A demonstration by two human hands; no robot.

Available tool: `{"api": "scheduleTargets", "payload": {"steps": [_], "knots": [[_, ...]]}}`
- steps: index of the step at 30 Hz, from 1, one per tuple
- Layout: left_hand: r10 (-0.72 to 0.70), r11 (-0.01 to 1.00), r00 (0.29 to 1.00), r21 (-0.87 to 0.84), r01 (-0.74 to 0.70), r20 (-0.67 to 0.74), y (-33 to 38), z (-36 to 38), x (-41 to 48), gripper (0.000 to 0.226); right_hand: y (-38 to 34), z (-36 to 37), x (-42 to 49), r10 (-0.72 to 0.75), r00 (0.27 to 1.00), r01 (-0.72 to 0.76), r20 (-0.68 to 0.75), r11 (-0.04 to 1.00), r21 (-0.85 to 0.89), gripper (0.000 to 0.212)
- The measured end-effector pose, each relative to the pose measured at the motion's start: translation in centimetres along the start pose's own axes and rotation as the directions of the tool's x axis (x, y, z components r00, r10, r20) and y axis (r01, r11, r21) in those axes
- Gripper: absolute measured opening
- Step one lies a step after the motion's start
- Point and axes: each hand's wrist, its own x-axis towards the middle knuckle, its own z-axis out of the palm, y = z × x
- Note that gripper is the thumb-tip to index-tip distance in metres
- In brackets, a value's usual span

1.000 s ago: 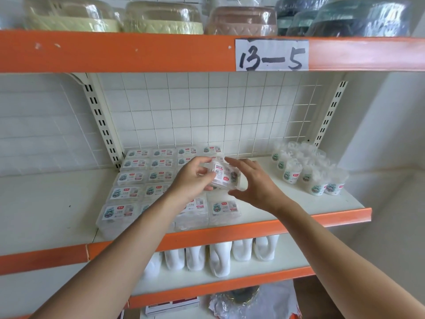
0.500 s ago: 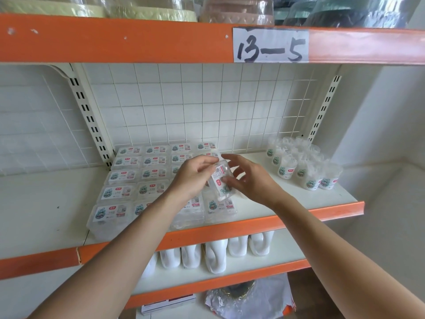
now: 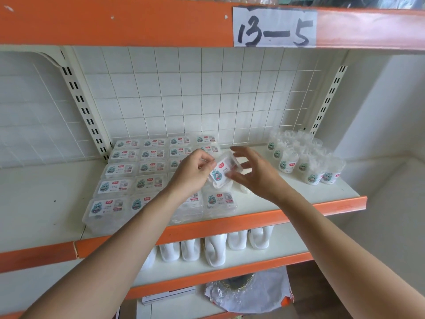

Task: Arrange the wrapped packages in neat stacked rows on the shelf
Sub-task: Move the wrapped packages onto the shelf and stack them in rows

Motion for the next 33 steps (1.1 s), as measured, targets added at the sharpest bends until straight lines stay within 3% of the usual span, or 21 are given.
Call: {"api": "scheduleTargets", "payload": {"steps": [3,6,10,15,22,29,33], "knots": [[0.049,0.997,0.998,0.057,-0.051,0.034,0.0,0.1,-0.2,0.008,0.6,0.1,-0.7,-0.180,0.978,0.193,0.107,0.973,-0.125,0.068],[0.062,0.994,0.998,0.088,-0.065,0.032,-0.2,0.2,-0.5,0.013,1.0,0.5,-1.2,-0.251,0.964,0.264,0.087,0.939,-0.220,0.069],[0.159,0.945,0.987,0.289,-0.155,0.007,-0.9,-0.6,-1.8,0.025,1.6,1.2,-2.2,-0.213,0.976,0.217,0.048,0.927,-0.306,0.074],[0.291,0.755,0.953,0.591,-0.284,0.086,-3.2,-1.3,-4.4,0.029,3.1,3.0,-3.0,-0.240,0.966,0.258,0.095,0.877,-0.406,0.073],[0.393,0.630,0.914,0.695,-0.348,0.101,-6.1,-0.6,-6.5,0.011,3.7,4.9,-3.5,-0.215,0.974,0.224,0.071,0.878,-0.422,0.068],[0.436,0.499,0.888,0.781,-0.374,0.147,-7.2,0.6,-7.5,0.038,3.8,6.2,-4.4,-0.254,0.967,0.230,0.007,0.866,-0.445,0.060],[0.401,0.488,0.902,0.797,-0.356,0.157,-7.4,0.8,-7.9,0.048,4.0,6.8,-4.9,-0.206,0.979,0.183,0.002,0.868,-0.461,0.060]]}}
